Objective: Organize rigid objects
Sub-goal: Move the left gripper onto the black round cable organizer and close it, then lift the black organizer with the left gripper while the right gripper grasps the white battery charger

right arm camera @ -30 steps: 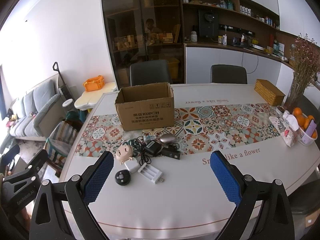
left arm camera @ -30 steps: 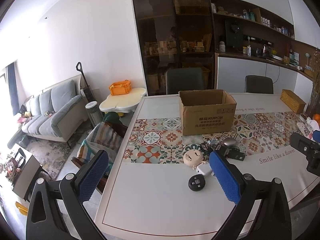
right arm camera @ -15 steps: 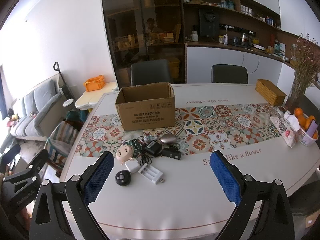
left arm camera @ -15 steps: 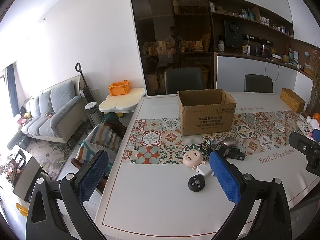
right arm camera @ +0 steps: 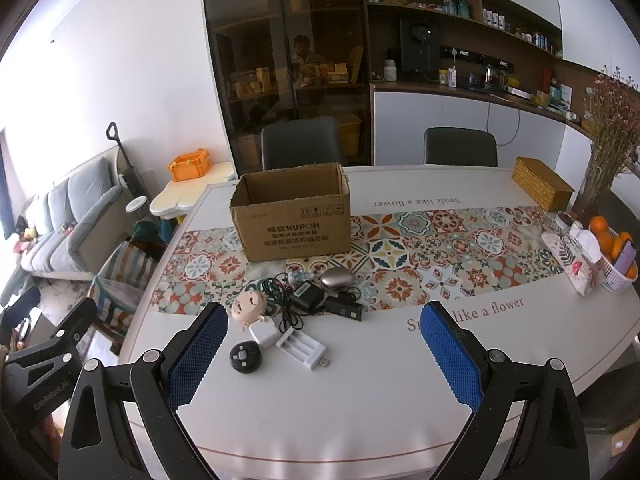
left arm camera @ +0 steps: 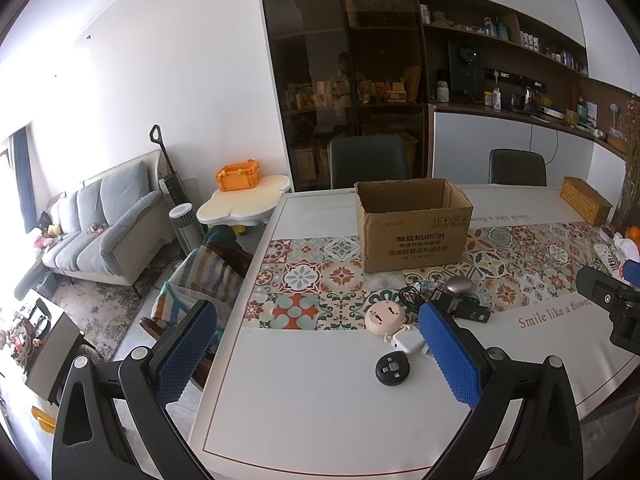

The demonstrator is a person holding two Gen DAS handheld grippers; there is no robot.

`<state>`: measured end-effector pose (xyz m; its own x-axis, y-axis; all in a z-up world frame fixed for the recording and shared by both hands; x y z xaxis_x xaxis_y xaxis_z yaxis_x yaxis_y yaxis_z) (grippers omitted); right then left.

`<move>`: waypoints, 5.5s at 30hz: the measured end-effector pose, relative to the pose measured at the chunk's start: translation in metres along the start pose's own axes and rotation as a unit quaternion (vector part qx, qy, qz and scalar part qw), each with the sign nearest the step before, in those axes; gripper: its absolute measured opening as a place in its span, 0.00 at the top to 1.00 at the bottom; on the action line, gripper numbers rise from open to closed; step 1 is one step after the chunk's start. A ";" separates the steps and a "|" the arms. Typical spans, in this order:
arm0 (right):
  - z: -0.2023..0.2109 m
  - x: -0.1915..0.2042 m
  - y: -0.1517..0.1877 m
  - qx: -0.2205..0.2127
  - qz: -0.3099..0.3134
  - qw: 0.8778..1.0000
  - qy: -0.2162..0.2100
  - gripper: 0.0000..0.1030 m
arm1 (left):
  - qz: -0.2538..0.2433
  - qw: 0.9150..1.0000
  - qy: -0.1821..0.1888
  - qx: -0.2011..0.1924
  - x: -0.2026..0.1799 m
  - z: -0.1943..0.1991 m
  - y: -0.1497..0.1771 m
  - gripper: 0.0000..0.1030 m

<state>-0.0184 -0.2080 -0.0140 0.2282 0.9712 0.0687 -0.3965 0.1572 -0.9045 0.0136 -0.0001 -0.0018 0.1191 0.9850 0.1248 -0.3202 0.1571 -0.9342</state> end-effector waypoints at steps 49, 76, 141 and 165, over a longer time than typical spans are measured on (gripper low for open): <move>-0.140 -0.024 0.073 0.213 0.026 0.974 -0.071 0.06 | 0.000 0.983 0.036 0.181 -0.067 -0.102 0.084 0.01; -0.209 -0.011 0.162 0.314 0.020 0.948 -0.041 0.08 | -0.046 0.963 0.119 0.236 -0.092 -0.193 0.174 0.23; -0.258 0.058 0.176 0.242 0.255 0.905 -0.241 0.49 | 0.108 0.956 0.009 0.272 -0.075 -0.182 0.196 0.47; -0.217 0.030 0.107 0.202 0.131 0.957 -0.161 0.51 | 0.046 0.976 0.095 0.190 -0.074 -0.176 0.112 0.47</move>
<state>0.1390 -0.2008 -0.1999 -0.1858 0.9815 0.0459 -0.7287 -0.1063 -0.6765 0.1339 -0.0683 -0.1749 0.2334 0.9710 -0.0517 -0.6585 0.1187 -0.7431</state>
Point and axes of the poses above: each gripper's, at about its wrist camera, not at the fingertips, and z roughly against the way its jaws point, x to its left, y to its underside, the point moved 1 cm from there along -z, roughly the way its jaws point, and after that the axes turned 15 degrees about -x, right-handed, at the moved point
